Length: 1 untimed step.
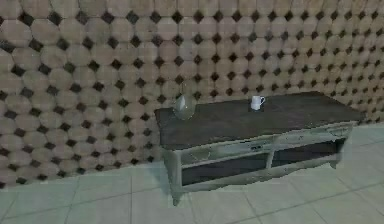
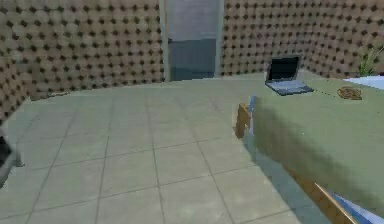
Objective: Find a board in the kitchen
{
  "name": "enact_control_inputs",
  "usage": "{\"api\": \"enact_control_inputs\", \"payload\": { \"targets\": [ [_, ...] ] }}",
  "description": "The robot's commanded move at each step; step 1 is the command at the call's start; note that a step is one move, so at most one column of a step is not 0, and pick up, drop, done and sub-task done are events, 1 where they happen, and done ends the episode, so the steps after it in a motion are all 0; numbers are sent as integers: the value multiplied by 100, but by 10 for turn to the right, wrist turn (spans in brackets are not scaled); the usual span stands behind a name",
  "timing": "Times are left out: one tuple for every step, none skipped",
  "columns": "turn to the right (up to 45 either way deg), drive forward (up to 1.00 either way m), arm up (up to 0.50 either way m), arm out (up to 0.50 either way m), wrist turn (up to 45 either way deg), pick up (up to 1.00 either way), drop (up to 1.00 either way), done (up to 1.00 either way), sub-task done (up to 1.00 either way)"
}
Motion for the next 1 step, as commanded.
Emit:
{"api": "enact_control_inputs", "payload": {
  "targets": [
    [450,0,0,0,0,0,0,0,0]
  ]
}}
